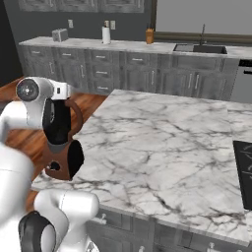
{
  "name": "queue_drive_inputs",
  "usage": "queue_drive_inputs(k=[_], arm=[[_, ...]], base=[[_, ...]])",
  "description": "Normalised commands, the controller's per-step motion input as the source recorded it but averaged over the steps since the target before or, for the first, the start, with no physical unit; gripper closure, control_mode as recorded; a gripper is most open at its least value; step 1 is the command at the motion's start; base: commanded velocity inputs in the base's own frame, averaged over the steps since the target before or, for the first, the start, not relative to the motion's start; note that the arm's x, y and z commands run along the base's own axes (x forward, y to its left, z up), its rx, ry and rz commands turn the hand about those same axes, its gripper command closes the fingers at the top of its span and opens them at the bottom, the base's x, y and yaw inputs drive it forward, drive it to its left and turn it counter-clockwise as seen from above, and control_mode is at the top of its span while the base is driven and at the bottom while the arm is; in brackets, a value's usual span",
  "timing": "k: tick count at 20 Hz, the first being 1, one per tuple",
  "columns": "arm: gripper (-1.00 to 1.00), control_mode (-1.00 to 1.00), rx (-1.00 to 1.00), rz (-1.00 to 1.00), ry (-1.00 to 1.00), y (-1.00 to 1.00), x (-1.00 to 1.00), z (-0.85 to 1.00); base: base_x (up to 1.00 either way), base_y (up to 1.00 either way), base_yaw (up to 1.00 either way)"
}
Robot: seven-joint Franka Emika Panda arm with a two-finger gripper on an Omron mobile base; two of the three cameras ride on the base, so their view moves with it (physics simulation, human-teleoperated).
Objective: Grab the lime and garlic from the fridge, place them in the blender, close the lid, and turn on the blender to create a marinade.
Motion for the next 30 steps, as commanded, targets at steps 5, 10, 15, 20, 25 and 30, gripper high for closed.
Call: queue_drive_inputs(k=[5,10,15,20,25,30], arm=[[-1.00,-1.00,0.02,-0.21,0.61,-0.19,-0.16,0.03],[-1.00,-1.00,0.00,-0.18,0.44,-0.15,-0.21,-0.23],[-1.00,-1.00,0.00,-0.11,0.42,-0.08,-0.01,-0.14],[-1.00,-1.00,0.00,-0.01,0.22,0.00,-0.11,0.12],[-1.00,-1.00,0.00,0.00,0.01,0.00,-0.81,0.26],[-1.00,-1.00,0.00,-0.02,-0.18,0.01,-1.00,-0.27]], base=[[0.00,0.00,0.00],[0.00,0.00,0.00],[0.00,0.00,0.00],[0.00,0.00,0.00],[0.00,0.00,0.00],[0.00,0.00,0.00]])
